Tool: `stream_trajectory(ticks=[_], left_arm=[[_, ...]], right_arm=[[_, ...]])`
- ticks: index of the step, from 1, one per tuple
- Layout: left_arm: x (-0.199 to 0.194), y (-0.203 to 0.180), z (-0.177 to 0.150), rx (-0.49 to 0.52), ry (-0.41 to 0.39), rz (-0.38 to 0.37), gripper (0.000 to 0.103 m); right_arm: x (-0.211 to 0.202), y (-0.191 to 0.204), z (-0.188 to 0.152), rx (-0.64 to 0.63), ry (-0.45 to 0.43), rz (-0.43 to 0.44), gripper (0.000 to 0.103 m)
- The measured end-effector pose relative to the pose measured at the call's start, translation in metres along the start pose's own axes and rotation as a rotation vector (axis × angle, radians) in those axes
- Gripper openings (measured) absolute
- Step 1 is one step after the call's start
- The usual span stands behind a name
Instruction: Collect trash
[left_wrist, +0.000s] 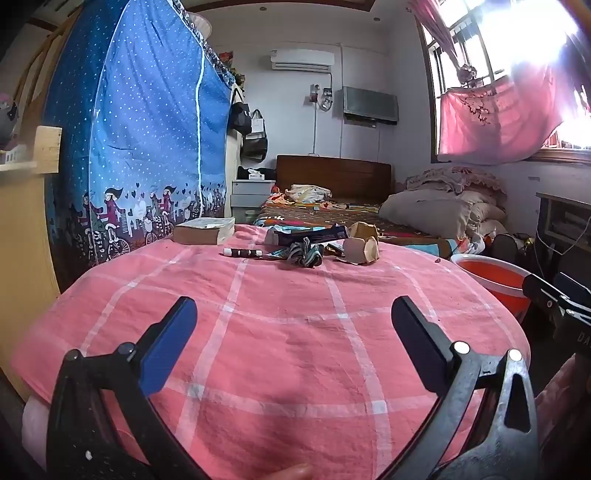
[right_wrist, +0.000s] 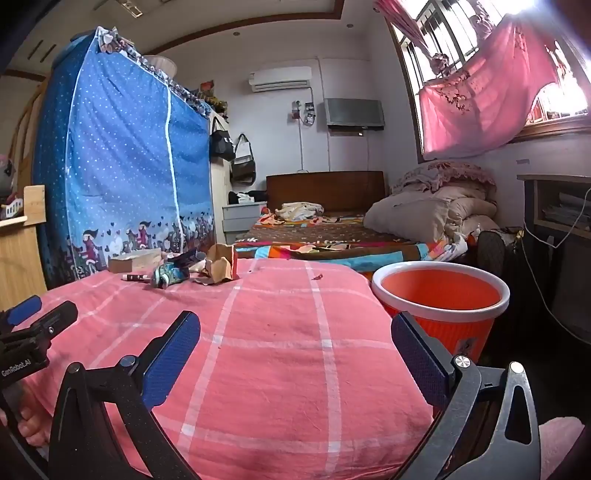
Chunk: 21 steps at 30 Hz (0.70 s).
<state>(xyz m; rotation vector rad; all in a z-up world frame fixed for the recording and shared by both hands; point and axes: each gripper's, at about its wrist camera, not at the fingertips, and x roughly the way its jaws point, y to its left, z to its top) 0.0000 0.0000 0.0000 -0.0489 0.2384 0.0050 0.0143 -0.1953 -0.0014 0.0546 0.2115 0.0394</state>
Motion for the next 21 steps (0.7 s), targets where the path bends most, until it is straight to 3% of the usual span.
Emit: stream_trajectory(ticks=[21], left_arm=[[-0.0055,0.0025,0.0047,-0.007,-0.007,-0.001,0.103]], right_arm=[[0.0006,-0.0046,-0.0001,0.000,0.007,0.001,0.103]])
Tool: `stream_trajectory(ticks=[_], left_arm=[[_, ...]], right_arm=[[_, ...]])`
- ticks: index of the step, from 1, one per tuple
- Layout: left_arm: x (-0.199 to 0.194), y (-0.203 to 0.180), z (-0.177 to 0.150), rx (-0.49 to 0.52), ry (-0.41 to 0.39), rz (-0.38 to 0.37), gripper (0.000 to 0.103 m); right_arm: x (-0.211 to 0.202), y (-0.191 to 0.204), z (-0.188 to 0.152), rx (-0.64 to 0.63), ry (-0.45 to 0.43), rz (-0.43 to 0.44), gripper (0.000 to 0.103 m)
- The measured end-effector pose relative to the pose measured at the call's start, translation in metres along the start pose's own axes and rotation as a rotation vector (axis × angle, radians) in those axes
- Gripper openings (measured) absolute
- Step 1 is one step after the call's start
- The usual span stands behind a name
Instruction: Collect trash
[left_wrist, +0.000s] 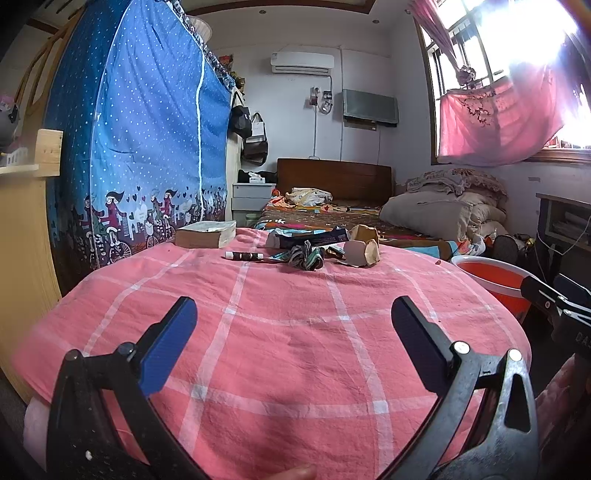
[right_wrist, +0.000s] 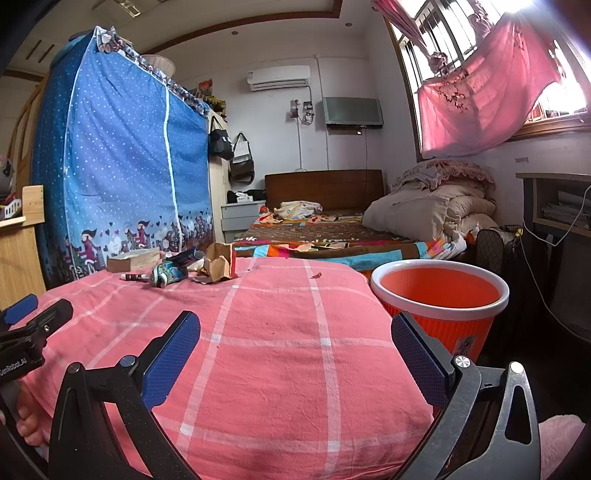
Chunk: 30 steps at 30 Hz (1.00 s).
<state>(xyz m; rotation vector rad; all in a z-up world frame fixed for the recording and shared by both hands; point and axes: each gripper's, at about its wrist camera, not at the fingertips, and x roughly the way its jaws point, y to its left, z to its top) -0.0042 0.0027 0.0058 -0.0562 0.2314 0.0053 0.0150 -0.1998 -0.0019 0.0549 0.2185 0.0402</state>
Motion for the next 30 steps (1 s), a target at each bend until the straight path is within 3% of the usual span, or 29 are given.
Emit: stream_trajectory(ticks=[30], left_arm=[[-0.0025,-0.0048,-0.0005,0.014,-0.012,0.002,0.103]], right_arm=[[-0.0005,-0.0016,0.0006,0.003,0.003,-0.001,0.103]])
